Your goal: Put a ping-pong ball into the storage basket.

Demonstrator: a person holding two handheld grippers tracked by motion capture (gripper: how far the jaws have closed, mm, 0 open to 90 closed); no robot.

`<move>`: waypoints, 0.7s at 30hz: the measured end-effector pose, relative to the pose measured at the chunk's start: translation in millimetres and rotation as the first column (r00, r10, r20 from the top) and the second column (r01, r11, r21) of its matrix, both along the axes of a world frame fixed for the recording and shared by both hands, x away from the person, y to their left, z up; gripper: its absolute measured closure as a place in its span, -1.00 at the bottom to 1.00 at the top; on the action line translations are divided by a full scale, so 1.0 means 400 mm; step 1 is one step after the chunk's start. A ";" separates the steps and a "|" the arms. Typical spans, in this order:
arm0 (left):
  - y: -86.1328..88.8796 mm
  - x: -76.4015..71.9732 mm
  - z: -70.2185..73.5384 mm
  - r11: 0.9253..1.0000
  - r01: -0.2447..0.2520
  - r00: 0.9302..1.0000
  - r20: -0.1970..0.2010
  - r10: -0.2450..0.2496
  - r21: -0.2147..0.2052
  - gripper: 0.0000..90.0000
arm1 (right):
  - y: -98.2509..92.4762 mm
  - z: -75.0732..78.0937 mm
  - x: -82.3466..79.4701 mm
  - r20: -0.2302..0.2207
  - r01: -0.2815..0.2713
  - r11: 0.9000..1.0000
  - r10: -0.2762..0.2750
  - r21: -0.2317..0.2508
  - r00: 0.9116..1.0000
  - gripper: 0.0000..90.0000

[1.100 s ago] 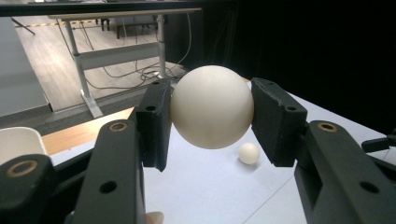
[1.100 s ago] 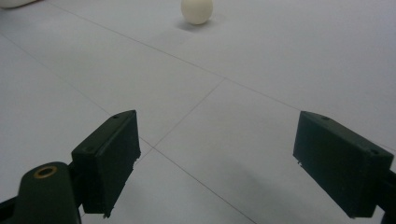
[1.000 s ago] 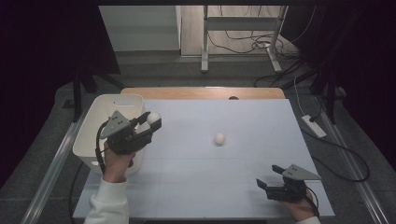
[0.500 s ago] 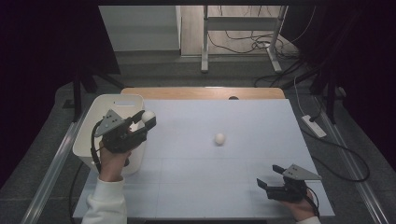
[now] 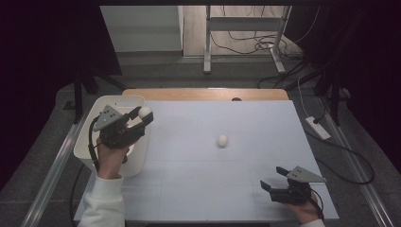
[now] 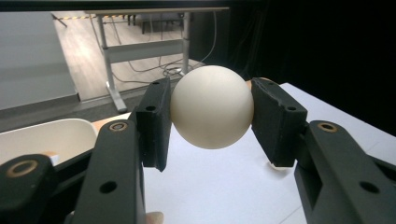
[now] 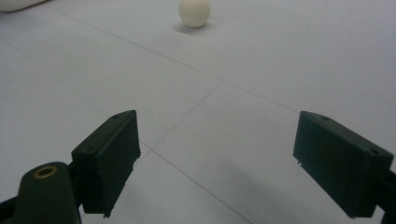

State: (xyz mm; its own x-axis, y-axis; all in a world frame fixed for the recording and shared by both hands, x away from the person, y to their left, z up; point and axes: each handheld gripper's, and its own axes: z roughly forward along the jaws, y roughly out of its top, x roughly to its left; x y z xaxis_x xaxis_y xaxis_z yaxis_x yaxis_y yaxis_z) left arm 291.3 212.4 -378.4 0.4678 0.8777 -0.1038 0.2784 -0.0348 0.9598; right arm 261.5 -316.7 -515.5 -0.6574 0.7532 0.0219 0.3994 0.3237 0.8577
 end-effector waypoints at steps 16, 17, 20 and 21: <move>0.052 0.019 -0.009 0.998 -0.065 0.997 -0.038 0.065 0.007 0.13 | -0.001 0.001 0.000 0.000 0.006 1.000 -0.006 0.004 1.000 -0.67; 0.054 0.021 -0.010 0.998 -0.066 0.997 -0.040 0.066 0.009 0.13 | -0.001 0.000 0.000 -0.001 0.005 1.000 -0.005 0.006 1.000 -0.67; 0.059 0.024 -0.012 0.997 -0.071 0.996 -0.047 0.071 0.015 0.13 | -0.001 0.000 0.001 -0.001 0.005 1.000 -0.005 0.005 1.000 -0.67; 0.061 0.025 -0.012 0.997 -0.073 0.996 -0.049 0.074 0.016 0.13 | -0.001 0.000 0.001 -0.002 0.006 1.000 -0.006 0.005 1.000 -0.67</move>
